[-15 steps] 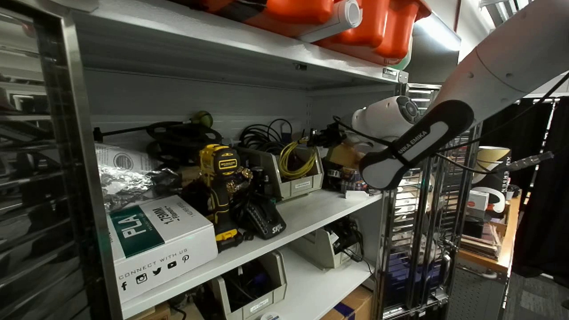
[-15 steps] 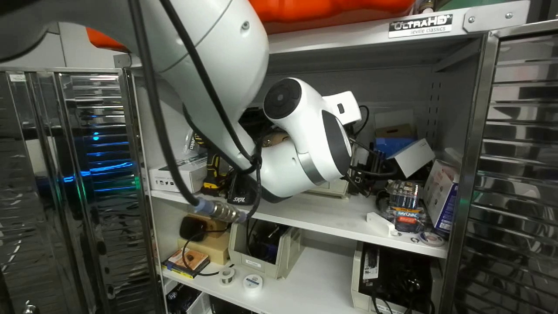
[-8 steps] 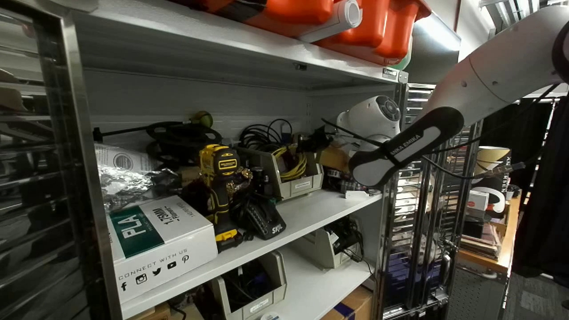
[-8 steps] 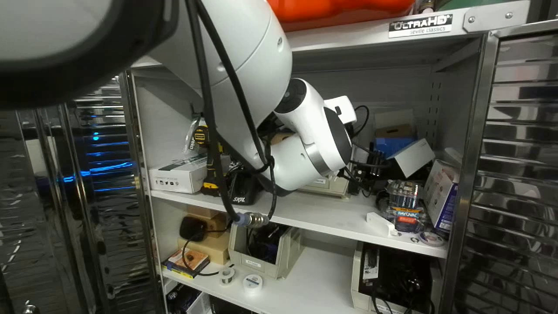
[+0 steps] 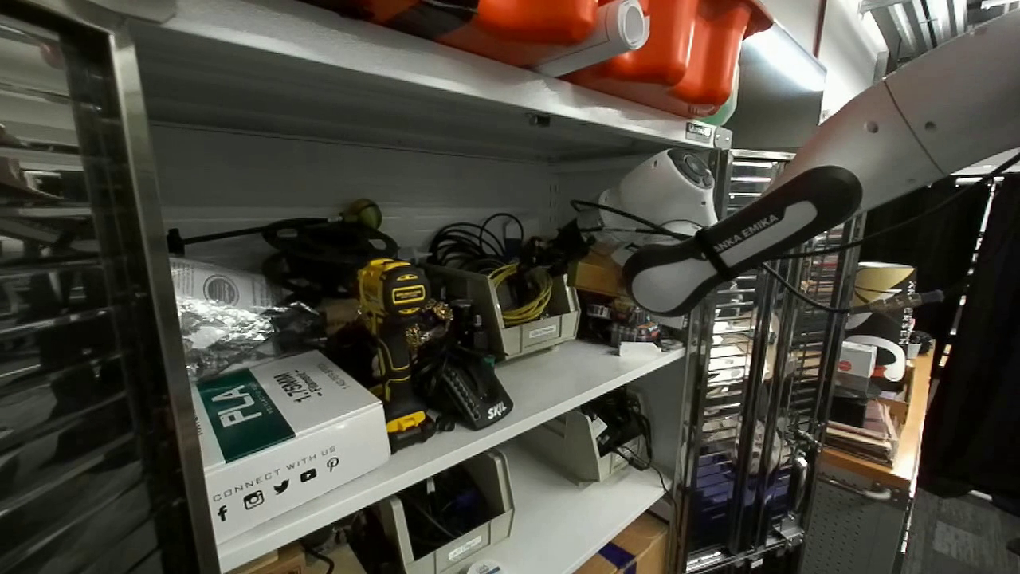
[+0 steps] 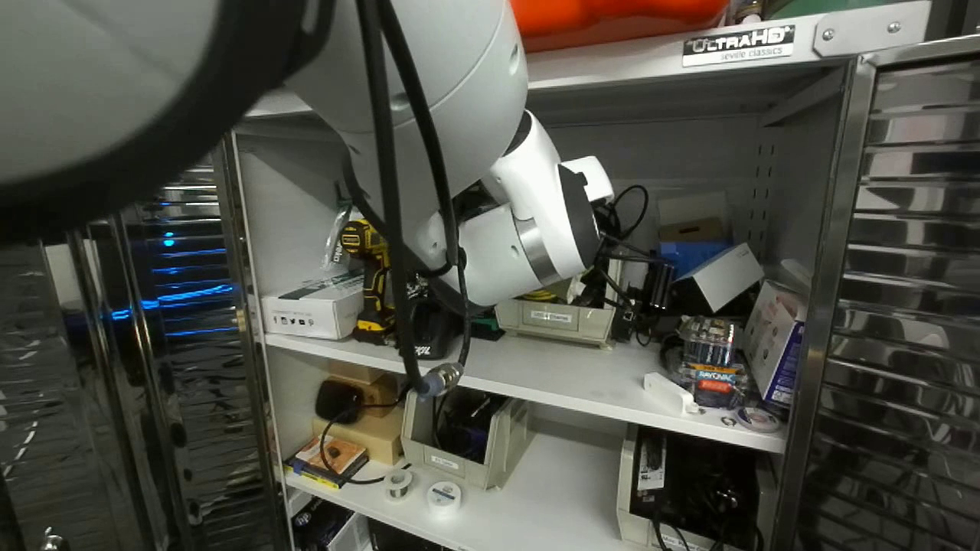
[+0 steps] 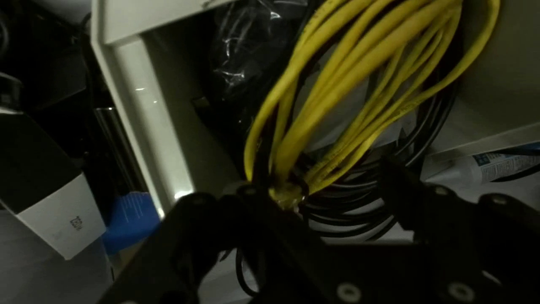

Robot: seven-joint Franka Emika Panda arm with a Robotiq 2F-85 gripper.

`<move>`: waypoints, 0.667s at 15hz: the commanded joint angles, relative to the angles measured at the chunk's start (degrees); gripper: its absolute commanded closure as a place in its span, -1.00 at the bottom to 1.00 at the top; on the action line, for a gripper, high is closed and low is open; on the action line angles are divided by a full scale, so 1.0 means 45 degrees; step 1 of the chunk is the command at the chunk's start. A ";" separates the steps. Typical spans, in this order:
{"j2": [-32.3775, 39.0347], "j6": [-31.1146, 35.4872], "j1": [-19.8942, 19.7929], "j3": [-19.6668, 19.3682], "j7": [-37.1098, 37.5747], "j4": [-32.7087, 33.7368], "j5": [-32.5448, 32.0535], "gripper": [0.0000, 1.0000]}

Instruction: Pick the yellow cable and put it in the box

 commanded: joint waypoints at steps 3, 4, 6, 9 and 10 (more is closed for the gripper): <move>-0.0939 -0.2007 -0.3501 0.3743 -0.1792 -0.2135 0.1471 -1.00; -0.0827 -0.2528 -0.4282 0.4711 -0.2405 -0.2437 0.1930 -1.00; -0.0373 -0.3784 -0.5783 0.6709 -0.3832 -0.2939 0.3140 -1.00; -0.0200 -0.6088 -0.7968 0.9275 -0.4971 -0.3555 0.4441 -1.00; -0.1159 -0.6392 -0.8167 0.9226 -0.5959 -0.3864 0.6247 -1.00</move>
